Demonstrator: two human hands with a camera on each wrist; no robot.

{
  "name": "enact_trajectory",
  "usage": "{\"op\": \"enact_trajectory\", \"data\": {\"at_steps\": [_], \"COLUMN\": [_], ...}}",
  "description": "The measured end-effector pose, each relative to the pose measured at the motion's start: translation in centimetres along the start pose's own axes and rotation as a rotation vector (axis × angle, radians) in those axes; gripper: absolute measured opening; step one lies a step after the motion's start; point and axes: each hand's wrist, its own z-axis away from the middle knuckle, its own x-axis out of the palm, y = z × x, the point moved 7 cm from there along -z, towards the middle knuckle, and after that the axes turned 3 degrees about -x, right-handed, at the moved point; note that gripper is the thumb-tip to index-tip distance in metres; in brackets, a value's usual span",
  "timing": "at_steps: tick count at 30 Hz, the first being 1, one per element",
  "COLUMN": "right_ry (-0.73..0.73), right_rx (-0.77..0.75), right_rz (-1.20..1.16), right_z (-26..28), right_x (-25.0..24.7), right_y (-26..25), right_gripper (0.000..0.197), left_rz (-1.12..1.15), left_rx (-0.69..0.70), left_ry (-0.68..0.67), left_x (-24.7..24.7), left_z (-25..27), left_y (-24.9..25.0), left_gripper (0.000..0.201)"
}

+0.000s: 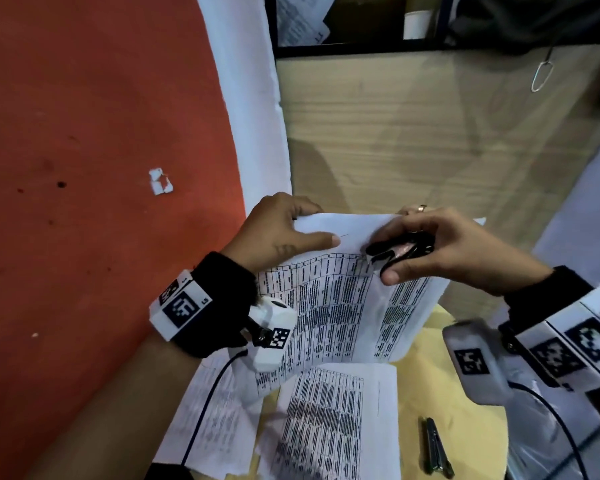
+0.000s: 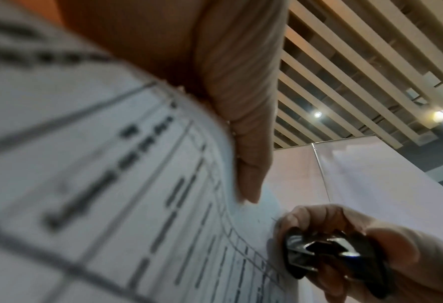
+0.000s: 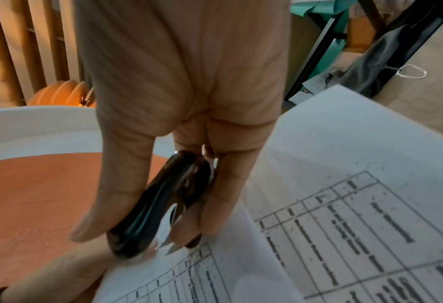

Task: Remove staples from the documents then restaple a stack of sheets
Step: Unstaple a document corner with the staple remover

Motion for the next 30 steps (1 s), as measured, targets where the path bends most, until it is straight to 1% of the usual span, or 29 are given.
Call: {"op": "enact_trajectory", "data": {"at_steps": [2, 4, 6, 7, 9, 10, 11, 12, 15, 19, 21, 23, 24, 25, 26, 30], "right_ry": [0.0, -0.016, 0.025, 0.091, 0.303, 0.402, 0.456, 0.465, 0.396, 0.425, 0.411, 0.389, 0.376, 0.359, 0.343, 0.334], "right_rx": [-0.003, -0.004, -0.016, -0.047, -0.165, -0.225, -0.277, -0.318, -0.386, -0.471, -0.506, -0.512, -0.508, -0.506, -0.505, -0.524], "right_rz": [-0.016, -0.022, -0.04, -0.026, 0.161, 0.272, 0.354, 0.434, 0.708, 0.913, 0.937, 0.925, 0.922, 0.929, 0.944, 0.995], "right_z": [0.0, -0.1, -0.3, -0.3, 0.1, 0.5, 0.8, 0.9, 0.5, 0.1, 0.1, -0.2, -0.3, -0.4, -0.5, -0.5], "right_x": [0.2, 0.4, 0.4, 0.1, -0.8, -1.1, -0.8, -0.3, 2.0, 3.4, 3.8, 3.8, 3.8, 3.9, 4.0, 4.2], "right_y": [0.2, 0.3, 0.3, 0.0, -1.1, -1.9, -2.8, -3.6, -4.6, -4.8, -4.8, -4.8, -4.7, -4.7, -4.7, -4.9], "right_gripper": [0.063, 0.067, 0.07, 0.069, 0.059, 0.053, 0.05, 0.047, 0.041, 0.032, 0.031, 0.031, 0.032, 0.033, 0.033, 0.032], "left_rz": [0.011, 0.022, 0.019, 0.02, 0.022, 0.022, 0.026, 0.03, 0.025, 0.032, 0.042, 0.063, 0.072, 0.068, 0.055, 0.03], "left_rx": [0.002, -0.002, -0.003, -0.011, -0.037, -0.044, -0.05, -0.051, -0.064, -0.074, -0.074, -0.077, -0.07, -0.066, -0.062, -0.062], "left_ry": [0.002, -0.007, -0.005, -0.007, -0.02, -0.027, -0.033, -0.04, -0.04, -0.022, -0.032, -0.056, -0.062, -0.054, -0.035, 0.026], "left_x": [-0.1, -0.1, -0.3, -0.3, -0.5, -0.6, -0.6, -0.6, -0.7, -0.9, -0.8, -0.6, -0.5, -0.4, -0.4, -0.7], "left_z": [0.0, -0.1, -0.1, -0.1, 0.0, 0.1, 0.1, 0.1, 0.0, -0.1, -0.1, -0.1, -0.1, -0.1, -0.1, -0.3], "left_y": [0.0, 0.0, 0.1, 0.1, 0.1, 0.0, 0.0, 0.2, 0.4, 0.5, 0.5, 0.6, 0.8, 0.9, 0.9, 1.2], "left_gripper": [0.02, 0.023, 0.023, 0.019, 0.014, 0.017, 0.019, 0.017, 0.01, 0.019, 0.026, 0.03, 0.037, 0.043, 0.045, 0.033]}}
